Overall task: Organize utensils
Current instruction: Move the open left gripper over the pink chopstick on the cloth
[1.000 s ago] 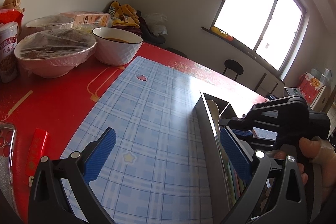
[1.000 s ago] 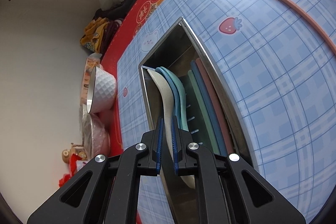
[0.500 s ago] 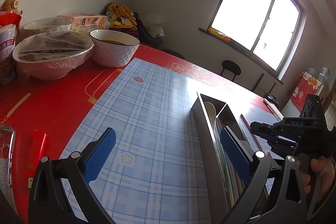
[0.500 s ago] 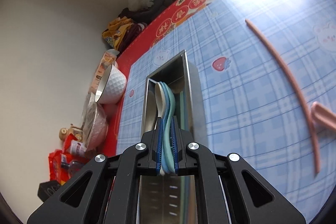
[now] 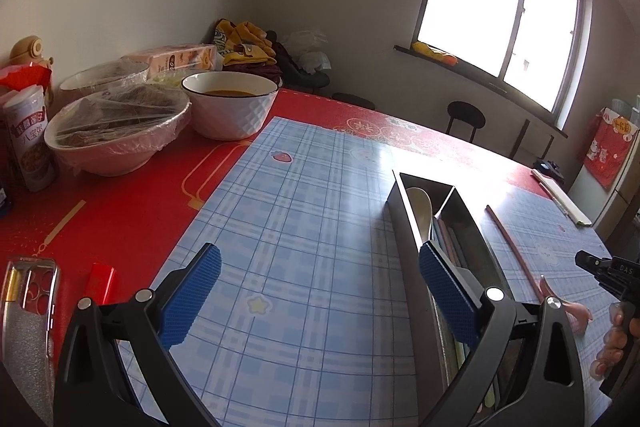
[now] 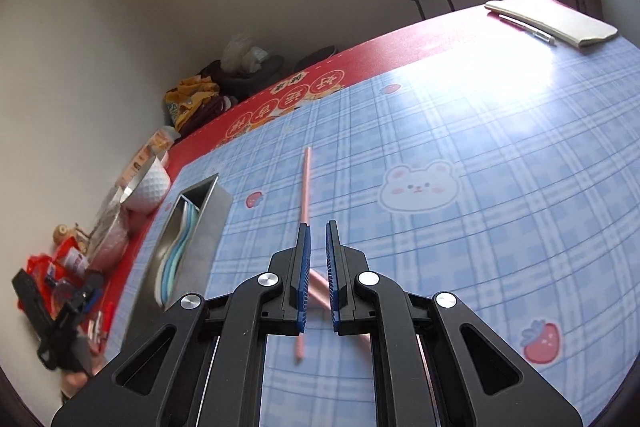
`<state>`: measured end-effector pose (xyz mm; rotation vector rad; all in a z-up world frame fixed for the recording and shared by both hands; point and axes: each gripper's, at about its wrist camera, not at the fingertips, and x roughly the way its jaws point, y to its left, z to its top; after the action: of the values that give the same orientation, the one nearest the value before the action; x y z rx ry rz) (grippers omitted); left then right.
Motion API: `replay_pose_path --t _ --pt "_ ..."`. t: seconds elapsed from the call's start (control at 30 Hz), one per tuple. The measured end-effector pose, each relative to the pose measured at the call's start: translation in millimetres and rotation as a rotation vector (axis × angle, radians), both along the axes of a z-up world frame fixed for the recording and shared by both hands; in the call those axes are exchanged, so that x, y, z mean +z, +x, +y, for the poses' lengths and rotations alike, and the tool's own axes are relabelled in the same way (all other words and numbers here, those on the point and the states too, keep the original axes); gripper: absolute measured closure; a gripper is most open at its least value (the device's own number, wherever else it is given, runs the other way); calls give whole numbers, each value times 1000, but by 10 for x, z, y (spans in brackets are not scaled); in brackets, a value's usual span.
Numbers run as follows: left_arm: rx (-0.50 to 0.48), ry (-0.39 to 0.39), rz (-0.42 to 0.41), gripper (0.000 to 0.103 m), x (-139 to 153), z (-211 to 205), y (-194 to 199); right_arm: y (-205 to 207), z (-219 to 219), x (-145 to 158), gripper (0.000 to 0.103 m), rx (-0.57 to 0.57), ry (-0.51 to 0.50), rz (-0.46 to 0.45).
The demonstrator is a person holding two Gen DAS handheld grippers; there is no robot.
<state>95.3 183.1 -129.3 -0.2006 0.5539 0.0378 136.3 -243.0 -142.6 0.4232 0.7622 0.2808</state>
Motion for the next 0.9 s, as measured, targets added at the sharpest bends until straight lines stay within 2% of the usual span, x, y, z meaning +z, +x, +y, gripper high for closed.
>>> replay_pose_path --t 0.1,0.27,0.43,0.53,0.67,0.9 --pt "-4 5 -21 12 174 -120 -52 20 -114 -40 94 38 -41 -1" --pt "-59 0 -43 13 496 -514 -75 155 -262 -115 94 68 -51 3" --pt "-160 -17 24 16 586 -1088 81 393 -441 -111 94 72 10 -3" --pt "-227 -32 87 21 579 -1449 245 443 -523 -117 94 68 48 -19" --pt "-275 -6 161 29 509 -1931 520 435 -649 -199 94 75 130 5" --pt "-309 23 310 40 129 -2535 1082 401 -755 -227 94 48 171 7"
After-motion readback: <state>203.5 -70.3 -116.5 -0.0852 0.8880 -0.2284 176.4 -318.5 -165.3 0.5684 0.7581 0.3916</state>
